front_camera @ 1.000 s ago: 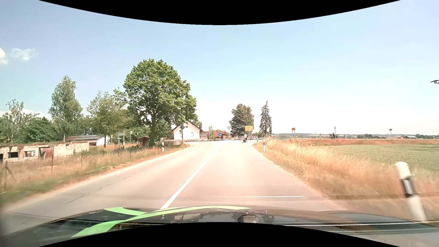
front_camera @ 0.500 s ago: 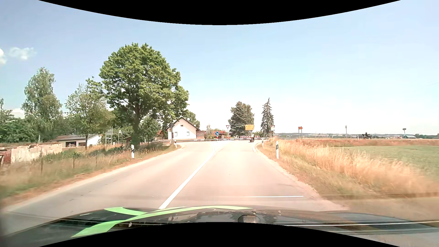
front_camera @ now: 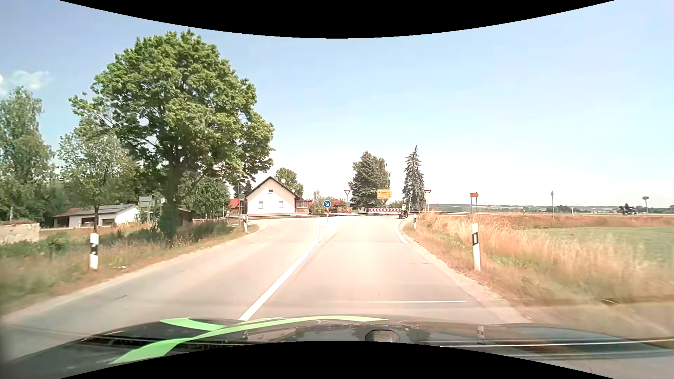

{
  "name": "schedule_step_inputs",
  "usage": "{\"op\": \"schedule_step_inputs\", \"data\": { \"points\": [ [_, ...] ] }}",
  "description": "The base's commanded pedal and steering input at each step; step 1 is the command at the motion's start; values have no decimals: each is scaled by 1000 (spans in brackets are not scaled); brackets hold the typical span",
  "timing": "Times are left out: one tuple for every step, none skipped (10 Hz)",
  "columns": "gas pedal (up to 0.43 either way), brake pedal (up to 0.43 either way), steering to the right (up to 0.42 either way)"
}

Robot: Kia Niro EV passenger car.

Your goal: Follow the waypoints while adhering to traffic rules and regulations

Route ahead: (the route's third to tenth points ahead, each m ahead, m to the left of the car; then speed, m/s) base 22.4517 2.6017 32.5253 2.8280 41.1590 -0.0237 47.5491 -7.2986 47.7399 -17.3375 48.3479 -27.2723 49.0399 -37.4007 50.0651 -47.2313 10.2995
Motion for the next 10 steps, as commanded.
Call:
{"op": "schedule_step_inputs", "data": {
  "points": [
    [0, 0, 2],
    [0, 0, 2],
    [0, 0, 2],
    [0, 0, 2],
    [0, 0, 3],
    [0, 0, 2],
    [0, 0, 3],
    [47, 0, 3],
    [59, 0, 2],
    [59, 0, 3]
  ]
}}
